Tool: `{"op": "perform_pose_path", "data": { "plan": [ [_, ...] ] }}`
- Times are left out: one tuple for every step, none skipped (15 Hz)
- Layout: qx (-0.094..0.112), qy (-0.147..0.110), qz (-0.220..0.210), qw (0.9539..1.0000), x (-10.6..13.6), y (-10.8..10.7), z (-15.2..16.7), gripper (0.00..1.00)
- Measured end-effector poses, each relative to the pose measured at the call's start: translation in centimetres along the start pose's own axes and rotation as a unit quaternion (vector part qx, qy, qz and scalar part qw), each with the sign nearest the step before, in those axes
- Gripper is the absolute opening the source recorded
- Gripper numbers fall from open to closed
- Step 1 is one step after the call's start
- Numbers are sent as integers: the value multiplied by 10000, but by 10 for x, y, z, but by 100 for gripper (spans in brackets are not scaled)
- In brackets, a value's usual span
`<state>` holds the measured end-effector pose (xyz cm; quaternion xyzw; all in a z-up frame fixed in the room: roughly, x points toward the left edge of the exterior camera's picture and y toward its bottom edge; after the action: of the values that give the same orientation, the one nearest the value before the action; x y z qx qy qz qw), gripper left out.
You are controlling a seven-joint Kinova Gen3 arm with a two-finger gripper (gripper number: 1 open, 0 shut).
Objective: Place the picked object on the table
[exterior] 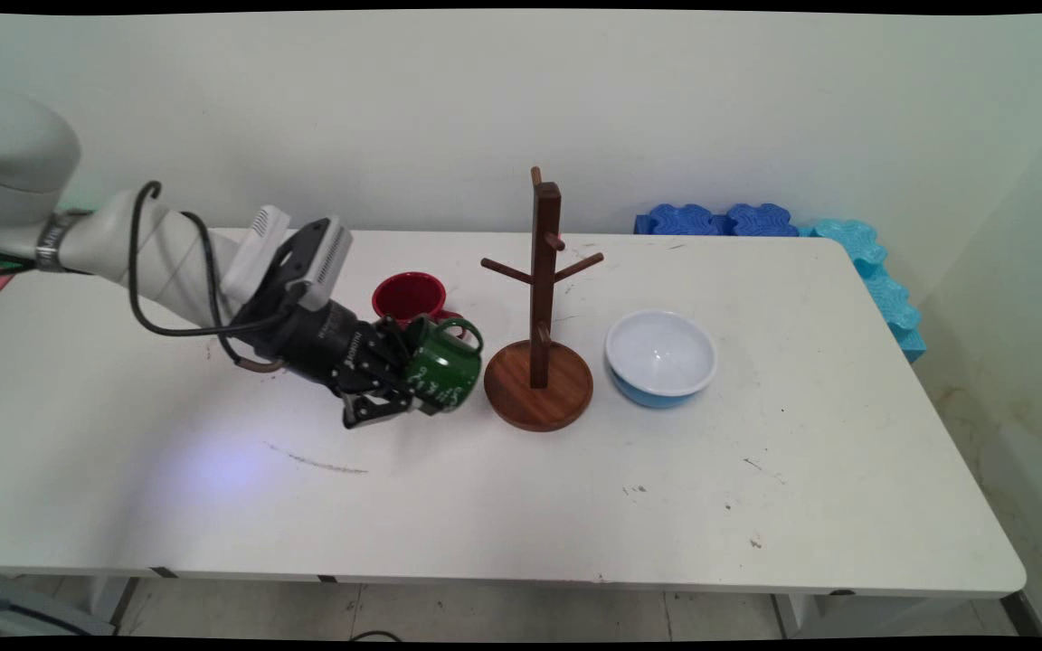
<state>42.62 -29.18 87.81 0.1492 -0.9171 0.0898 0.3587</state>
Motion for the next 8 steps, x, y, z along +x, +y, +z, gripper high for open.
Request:
{"op": "perform_pose_path", "data": {
  "plan": [
    [21, -33, 12, 10000, -1, 0, -3, 0],
    [52, -93, 32, 9999, -2, 0, -6, 0],
    [83, -170, 57, 9998, -4, 0, -11, 0],
    [111, -243, 78, 9996, -5, 0, -14, 0],
    [128, -298, 94, 9994, -5, 0, -17, 0],
    [140, -355, 116, 9992, -6, 0, -19, 0],
    [153, -413, 137, 9989, -6, 0, -21, 0],
    [165, -468, 158, 9986, -7, 0, -23, 0]
  ]
}}
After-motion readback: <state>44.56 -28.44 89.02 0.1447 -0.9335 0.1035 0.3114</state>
